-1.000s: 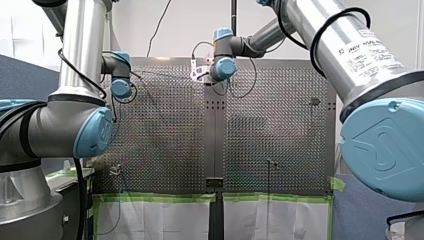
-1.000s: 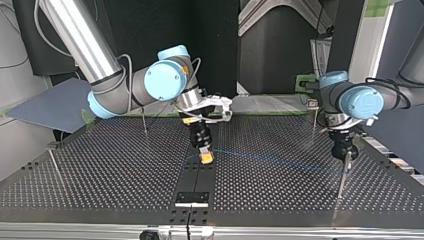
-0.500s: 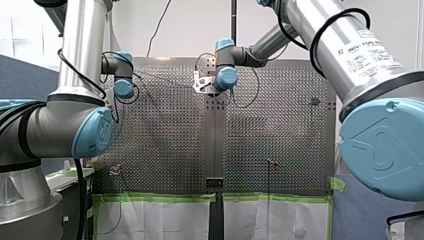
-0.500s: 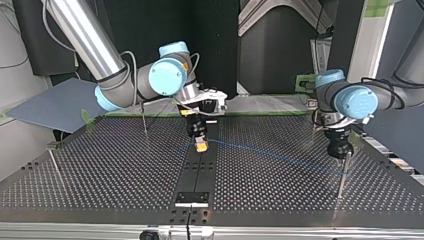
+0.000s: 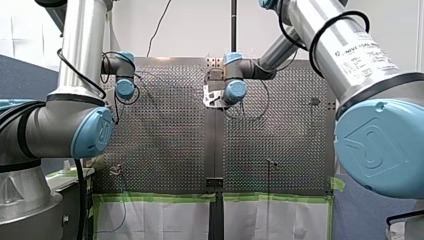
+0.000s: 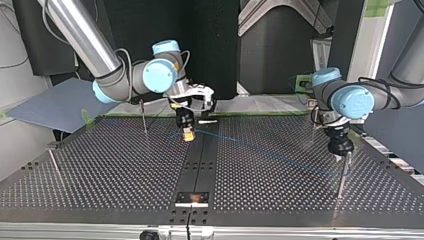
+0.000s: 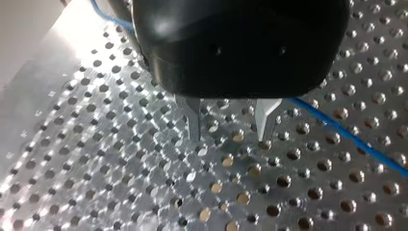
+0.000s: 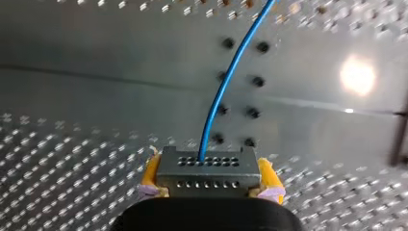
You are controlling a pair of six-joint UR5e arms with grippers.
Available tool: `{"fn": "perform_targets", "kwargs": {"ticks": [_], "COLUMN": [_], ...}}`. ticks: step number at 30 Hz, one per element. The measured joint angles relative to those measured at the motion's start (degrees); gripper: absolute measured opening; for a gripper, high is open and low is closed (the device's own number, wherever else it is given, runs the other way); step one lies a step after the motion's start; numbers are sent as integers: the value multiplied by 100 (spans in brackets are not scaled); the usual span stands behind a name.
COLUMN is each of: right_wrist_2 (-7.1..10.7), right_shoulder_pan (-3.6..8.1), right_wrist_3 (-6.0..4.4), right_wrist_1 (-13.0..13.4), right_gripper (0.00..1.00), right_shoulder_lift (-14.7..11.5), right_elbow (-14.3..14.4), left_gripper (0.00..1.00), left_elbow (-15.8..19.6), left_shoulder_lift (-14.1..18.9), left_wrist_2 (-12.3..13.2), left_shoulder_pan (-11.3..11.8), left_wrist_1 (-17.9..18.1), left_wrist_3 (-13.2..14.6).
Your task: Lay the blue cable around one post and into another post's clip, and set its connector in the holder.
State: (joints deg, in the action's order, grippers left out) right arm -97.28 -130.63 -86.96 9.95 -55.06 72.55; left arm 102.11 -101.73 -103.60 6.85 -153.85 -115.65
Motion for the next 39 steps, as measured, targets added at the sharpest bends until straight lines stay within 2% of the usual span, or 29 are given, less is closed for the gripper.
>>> {"fn": "perform_targets", "kwargs": {"ticks": [5, 14, 27, 33, 39], "right_wrist_2": [-33, -73, -452, -579, -737], "right_shoulder_pan": [106, 340, 604, 744, 869], "right_wrist_3": [-37, -117, -135, -211, -234], "right_wrist_1": [222, 681, 1319, 1640, 2002], "right_gripper": [0, 0, 0, 0, 0], "right_shoulder_lift": [-3, -8, -18, -21, -20], "right_elbow": [250, 711, 1349, 1670, 2033], "left_gripper": [78, 78, 78, 78, 78], "left_elbow": [7, 9, 9, 9, 9], "left_shoulder_lift": [-3, -3, -5, -5, -2], "left_wrist_2": [-111, -96, -89, -93, -88], "left_shoulder_pan": [-18, -34, -90, -110, -139], "left_wrist_1": [-13, 2, 3, 3, -3], "left_wrist_3": [-35, -82, -58, -43, -30]}}
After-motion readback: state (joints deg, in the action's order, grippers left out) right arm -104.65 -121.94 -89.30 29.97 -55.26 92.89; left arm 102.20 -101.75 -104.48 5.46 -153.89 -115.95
